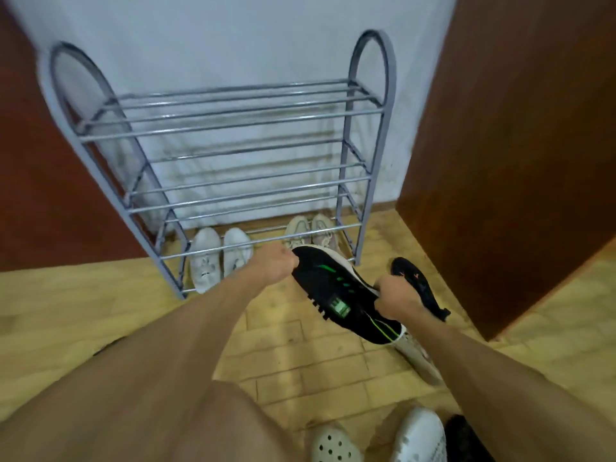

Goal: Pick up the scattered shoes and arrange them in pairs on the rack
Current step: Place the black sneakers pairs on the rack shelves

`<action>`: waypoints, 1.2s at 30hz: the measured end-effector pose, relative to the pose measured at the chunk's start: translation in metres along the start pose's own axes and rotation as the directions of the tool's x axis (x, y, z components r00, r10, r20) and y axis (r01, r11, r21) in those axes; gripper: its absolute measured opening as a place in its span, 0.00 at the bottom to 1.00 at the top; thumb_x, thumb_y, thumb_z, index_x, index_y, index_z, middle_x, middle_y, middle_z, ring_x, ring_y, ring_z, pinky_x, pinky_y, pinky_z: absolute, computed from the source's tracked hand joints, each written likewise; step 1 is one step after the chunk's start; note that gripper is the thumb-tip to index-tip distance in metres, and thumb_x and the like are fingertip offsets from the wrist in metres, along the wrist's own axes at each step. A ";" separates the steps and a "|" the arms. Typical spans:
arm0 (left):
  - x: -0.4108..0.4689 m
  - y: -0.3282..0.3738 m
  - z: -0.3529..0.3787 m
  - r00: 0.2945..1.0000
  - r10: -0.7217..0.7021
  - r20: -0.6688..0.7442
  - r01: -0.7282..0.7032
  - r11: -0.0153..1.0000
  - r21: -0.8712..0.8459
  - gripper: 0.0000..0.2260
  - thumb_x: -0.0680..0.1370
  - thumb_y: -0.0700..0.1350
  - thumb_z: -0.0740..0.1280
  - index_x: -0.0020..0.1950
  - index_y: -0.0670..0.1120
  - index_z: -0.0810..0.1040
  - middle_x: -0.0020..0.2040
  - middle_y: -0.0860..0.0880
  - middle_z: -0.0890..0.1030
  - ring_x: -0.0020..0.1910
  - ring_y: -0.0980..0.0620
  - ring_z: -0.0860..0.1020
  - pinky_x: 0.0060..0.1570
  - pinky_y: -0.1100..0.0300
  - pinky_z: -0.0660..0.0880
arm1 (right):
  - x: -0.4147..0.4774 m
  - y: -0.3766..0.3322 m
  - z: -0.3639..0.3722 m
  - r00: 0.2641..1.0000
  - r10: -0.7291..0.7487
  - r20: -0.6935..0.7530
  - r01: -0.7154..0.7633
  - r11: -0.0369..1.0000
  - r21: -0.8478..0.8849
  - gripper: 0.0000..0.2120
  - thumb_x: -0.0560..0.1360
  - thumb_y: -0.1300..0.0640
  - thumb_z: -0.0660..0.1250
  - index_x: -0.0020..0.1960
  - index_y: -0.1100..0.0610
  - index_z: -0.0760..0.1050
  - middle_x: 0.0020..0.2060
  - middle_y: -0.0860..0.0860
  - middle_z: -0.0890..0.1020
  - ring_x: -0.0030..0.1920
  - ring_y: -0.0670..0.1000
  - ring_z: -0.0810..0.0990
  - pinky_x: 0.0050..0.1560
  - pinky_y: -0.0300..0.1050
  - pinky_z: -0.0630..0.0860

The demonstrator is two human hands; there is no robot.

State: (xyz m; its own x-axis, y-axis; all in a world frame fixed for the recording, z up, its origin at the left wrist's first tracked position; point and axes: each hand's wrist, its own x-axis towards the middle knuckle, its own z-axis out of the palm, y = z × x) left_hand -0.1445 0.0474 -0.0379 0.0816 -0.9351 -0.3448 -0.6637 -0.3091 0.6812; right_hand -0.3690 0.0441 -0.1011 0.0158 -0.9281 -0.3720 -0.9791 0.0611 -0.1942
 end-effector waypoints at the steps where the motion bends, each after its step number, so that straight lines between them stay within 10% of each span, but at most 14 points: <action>1: -0.008 0.003 -0.017 0.999 0.003 -0.039 -0.004 1.000 -0.011 0.07 0.74 0.39 0.60 0.36 0.43 0.72 0.36 0.46 0.72 0.37 0.48 0.70 0.40 0.57 0.66 | -0.003 -0.013 -0.014 0.999 -0.036 -0.022 0.036 0.999 -0.010 0.06 0.74 0.61 0.62 0.49 0.63 0.75 0.34 0.54 0.72 0.37 0.56 0.74 0.36 0.44 0.70; 9: -0.082 -0.033 -0.146 0.961 0.001 -0.275 -0.016 0.998 -0.054 0.05 0.75 0.40 0.62 0.42 0.41 0.78 0.42 0.42 0.77 0.44 0.45 0.75 0.45 0.56 0.72 | -0.036 -0.140 -0.083 0.941 -0.320 -0.111 0.300 0.940 -0.162 0.05 0.73 0.61 0.63 0.44 0.64 0.72 0.34 0.55 0.72 0.40 0.57 0.75 0.38 0.47 0.71; 17: -0.129 -0.150 -0.214 0.919 -0.223 -0.325 0.170 0.968 -0.183 0.05 0.75 0.41 0.62 0.47 0.42 0.76 0.48 0.44 0.76 0.45 0.47 0.75 0.44 0.56 0.71 | -0.051 -0.267 -0.059 0.881 -0.463 -0.101 0.420 0.862 -0.286 0.15 0.72 0.58 0.64 0.57 0.62 0.77 0.56 0.59 0.81 0.57 0.60 0.79 0.51 0.47 0.76; 30: -0.089 -0.323 -0.174 0.804 -0.582 -0.121 0.541 0.801 -0.257 0.10 0.76 0.40 0.60 0.42 0.34 0.75 0.41 0.42 0.72 0.42 0.46 0.71 0.42 0.54 0.69 | 0.002 -0.362 0.074 0.846 -0.499 0.186 0.532 0.801 -0.275 0.16 0.76 0.57 0.63 0.62 0.61 0.75 0.59 0.60 0.78 0.59 0.60 0.78 0.54 0.47 0.75; 36: -0.061 -0.394 -0.131 0.678 -0.715 -0.170 0.718 0.694 -0.059 0.16 0.78 0.41 0.58 0.63 0.37 0.75 0.63 0.37 0.77 0.62 0.38 0.75 0.57 0.52 0.72 | 0.036 -0.371 0.134 0.832 -0.419 0.364 0.507 0.841 -0.192 0.19 0.79 0.54 0.62 0.65 0.64 0.72 0.61 0.61 0.76 0.60 0.60 0.76 0.50 0.44 0.72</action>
State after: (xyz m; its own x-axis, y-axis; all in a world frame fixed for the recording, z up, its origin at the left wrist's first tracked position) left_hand 0.2099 0.2039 -0.2006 0.6567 -0.4423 -0.6108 -0.3585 -0.8957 0.2631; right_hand 0.0221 0.0375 -0.1642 0.4969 -0.6642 -0.5586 -0.8538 -0.4892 -0.1778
